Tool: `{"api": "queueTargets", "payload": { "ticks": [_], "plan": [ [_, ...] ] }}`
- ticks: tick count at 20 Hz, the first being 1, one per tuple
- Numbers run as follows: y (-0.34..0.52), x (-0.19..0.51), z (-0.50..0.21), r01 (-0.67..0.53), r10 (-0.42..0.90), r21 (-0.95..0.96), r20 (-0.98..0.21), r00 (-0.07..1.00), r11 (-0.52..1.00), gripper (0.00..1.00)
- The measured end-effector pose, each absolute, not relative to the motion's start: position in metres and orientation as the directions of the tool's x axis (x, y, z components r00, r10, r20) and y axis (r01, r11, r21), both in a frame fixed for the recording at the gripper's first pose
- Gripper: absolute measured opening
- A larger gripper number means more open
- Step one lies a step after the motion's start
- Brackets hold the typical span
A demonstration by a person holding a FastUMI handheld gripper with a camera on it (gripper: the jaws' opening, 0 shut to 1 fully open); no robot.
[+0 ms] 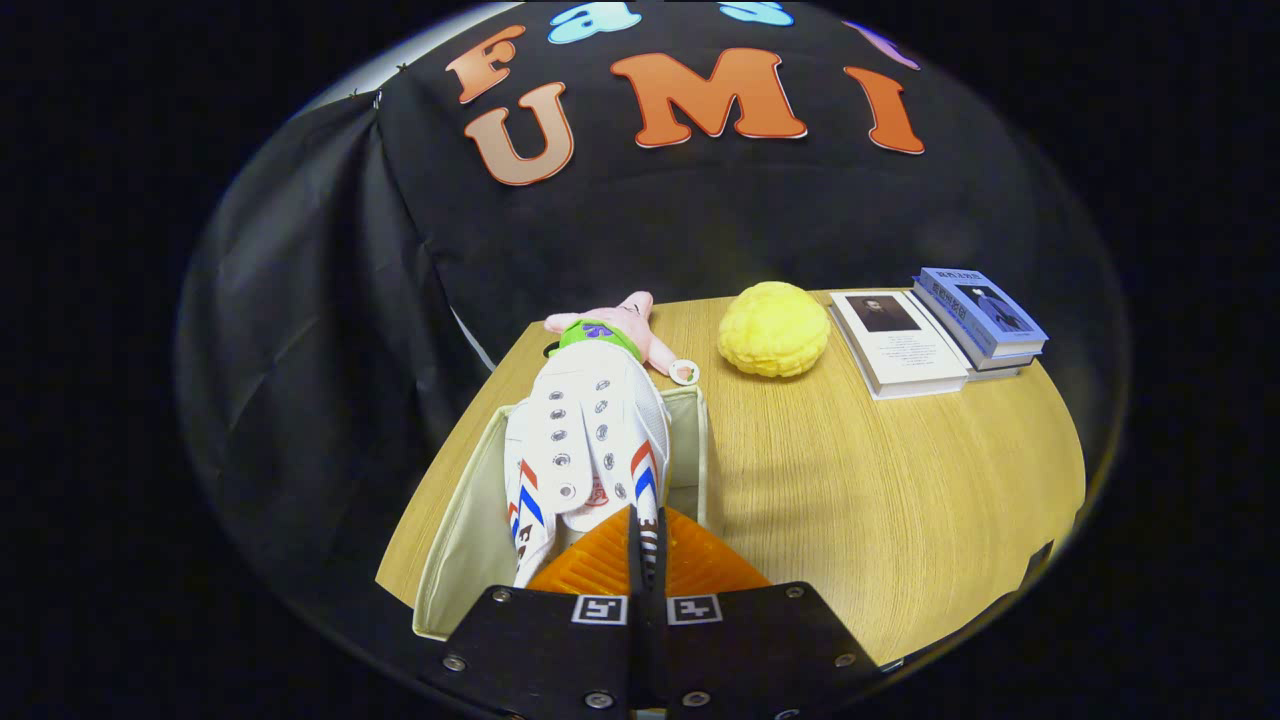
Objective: Open the storage box then place both shoes into the box .Put the left shoe in first, then the right shoe, with the right side of both shoes facing outward in a uniform manner.
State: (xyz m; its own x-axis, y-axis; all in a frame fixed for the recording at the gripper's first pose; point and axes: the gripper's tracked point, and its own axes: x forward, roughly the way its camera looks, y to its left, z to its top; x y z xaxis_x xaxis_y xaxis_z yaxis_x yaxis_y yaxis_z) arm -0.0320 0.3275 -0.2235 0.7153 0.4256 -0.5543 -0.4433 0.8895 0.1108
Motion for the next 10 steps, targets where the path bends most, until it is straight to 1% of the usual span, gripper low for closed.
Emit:
{"api": "queueTargets", "payload": {
  "ticks": [5, 9, 10],
  "plan": [
    [0.319, -0.04, -0.235, -0.438, 0.391, 0.069, -0.588, 0.708, 0.896, 0.0],
    [0.318, -0.041, -0.238, -0.461, 0.357, -0.023, -0.598, 0.718, 0.887, 0.0],
    [0.316, -0.043, -0.24, -0.451, 0.344, -0.026, -0.609, 0.715, 0.892, 0.03]
  ]
}}
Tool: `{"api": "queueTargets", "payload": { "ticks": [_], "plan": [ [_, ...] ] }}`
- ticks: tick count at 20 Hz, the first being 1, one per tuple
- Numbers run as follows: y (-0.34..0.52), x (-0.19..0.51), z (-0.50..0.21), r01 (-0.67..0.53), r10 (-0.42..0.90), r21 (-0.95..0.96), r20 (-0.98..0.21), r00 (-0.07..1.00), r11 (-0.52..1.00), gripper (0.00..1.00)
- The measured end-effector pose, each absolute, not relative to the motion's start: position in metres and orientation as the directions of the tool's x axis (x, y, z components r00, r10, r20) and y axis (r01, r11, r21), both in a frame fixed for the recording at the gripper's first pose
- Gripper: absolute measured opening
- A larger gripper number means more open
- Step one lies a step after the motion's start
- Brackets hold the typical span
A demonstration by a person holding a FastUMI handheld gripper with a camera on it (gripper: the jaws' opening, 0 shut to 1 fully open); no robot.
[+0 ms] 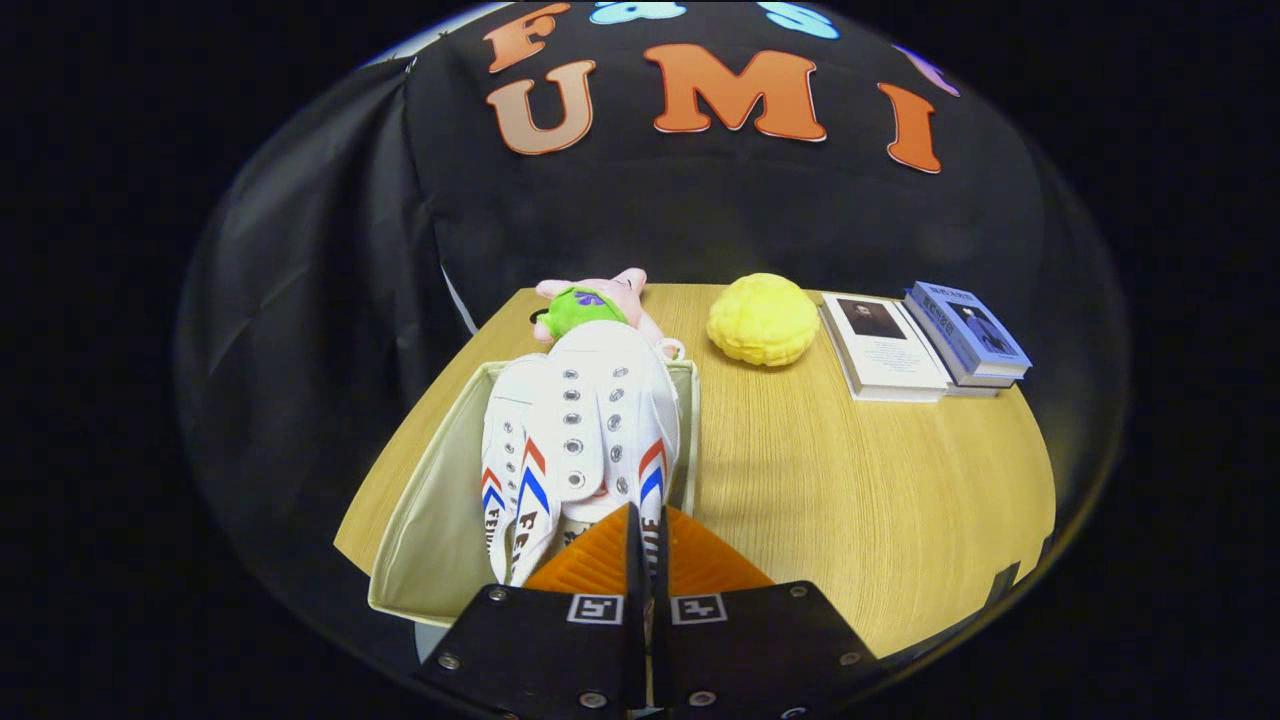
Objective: Open the storage box then place both shoes into the box .Put the left shoe in first, then the right shoe, with the right side of both shoes facing outward in a uniform manner.
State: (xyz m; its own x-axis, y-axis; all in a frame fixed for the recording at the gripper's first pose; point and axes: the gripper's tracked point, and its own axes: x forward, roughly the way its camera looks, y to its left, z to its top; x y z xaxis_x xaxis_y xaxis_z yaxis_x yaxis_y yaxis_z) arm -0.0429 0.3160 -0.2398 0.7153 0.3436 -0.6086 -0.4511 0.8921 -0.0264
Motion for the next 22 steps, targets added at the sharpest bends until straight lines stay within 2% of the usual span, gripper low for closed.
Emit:
{"api": "queueTargets", "payload": {
  "ticks": [1, 2, 3, 6, 7, 8, 14, 22],
  "plan": [
    [0.319, -0.043, -0.239, -0.448, 0.345, -0.02, -0.607, 0.716, 0.894, 0.04],
    [0.322, -0.042, -0.233, -0.45, 0.347, -0.029, -0.594, 0.726, 0.892, 0.15],
    [0.323, -0.04, -0.227, -0.454, 0.349, -0.037, -0.583, 0.734, 0.89, 0.2],
    [0.324, -0.035, -0.211, -0.454, 0.358, -0.04, -0.554, 0.752, 0.89, 0.78],
    [0.324, -0.032, -0.208, -0.452, 0.36, -0.037, -0.549, 0.755, 0.891, 0.85],
    [0.321, -0.029, -0.204, -0.443, 0.355, -0.036, -0.542, 0.762, 0.896, 0.96],
    [0.297, -0.003, -0.172, -0.385, 0.325, -0.025, -0.49, 0.809, 0.922, 0.98],
    [0.234, 0.044, -0.082, -0.247, 0.229, -0.019, -0.313, 0.922, 0.969, 0.98]
  ]
}}
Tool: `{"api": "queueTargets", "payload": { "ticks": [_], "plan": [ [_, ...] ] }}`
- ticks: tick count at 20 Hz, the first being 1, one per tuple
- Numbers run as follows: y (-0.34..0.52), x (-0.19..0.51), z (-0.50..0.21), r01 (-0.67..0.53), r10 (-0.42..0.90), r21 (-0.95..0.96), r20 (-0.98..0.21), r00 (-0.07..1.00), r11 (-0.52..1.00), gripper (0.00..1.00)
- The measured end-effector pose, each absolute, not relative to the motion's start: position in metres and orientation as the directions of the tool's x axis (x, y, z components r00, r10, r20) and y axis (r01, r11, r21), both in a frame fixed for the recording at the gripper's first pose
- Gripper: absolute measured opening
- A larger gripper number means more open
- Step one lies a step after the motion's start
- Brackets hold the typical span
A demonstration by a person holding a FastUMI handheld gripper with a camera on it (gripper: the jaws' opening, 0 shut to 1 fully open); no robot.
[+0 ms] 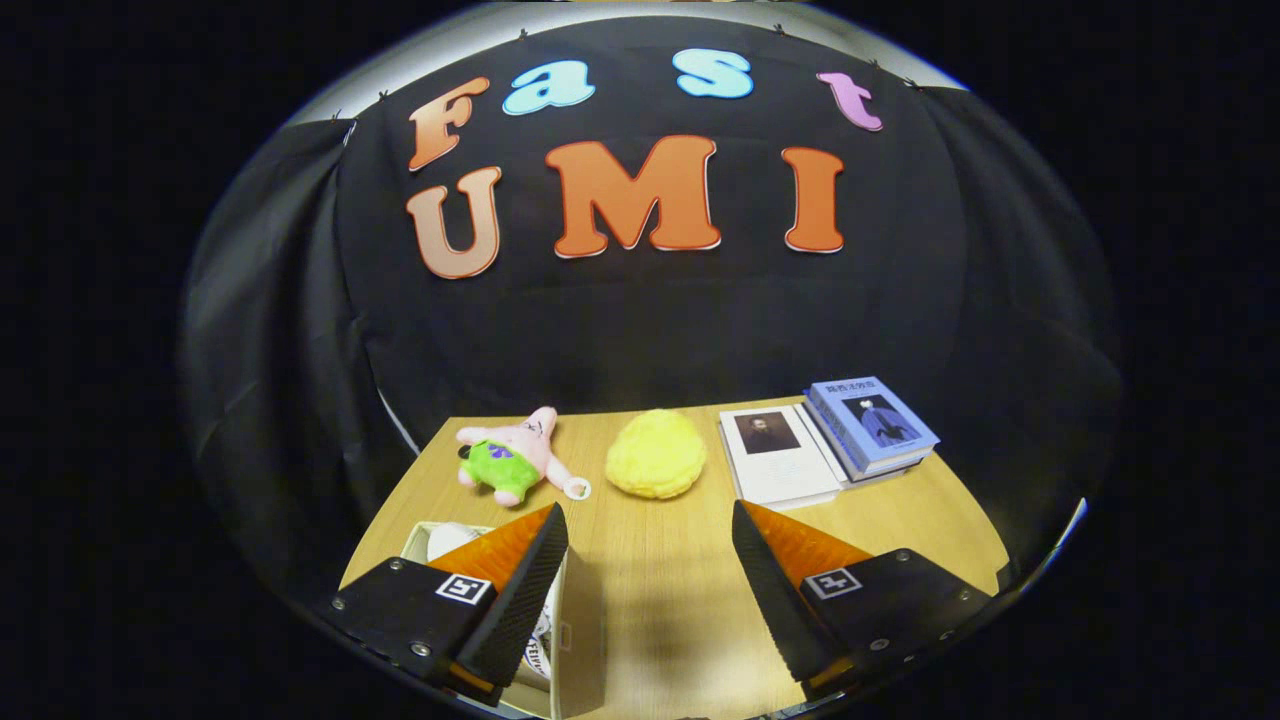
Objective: Open the storage box then place both shoes into the box .Put the left shoe in first, then the right shoe, with the right side of both shoes facing outward in a uniform manner.
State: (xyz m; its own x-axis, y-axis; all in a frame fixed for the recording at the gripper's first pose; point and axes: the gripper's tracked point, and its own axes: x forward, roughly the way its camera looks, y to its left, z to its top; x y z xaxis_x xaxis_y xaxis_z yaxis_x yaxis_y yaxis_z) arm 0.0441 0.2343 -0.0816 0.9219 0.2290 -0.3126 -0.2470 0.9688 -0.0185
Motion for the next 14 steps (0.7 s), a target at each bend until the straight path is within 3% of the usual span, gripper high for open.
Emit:
{"api": "queueTargets", "payload": {
  "ticks": [14],
  "plan": [
    [0.142, 0.026, 0.047, -0.126, 0.126, -0.026, -0.027, 0.992, 0.992, 0.98]
  ]
}}
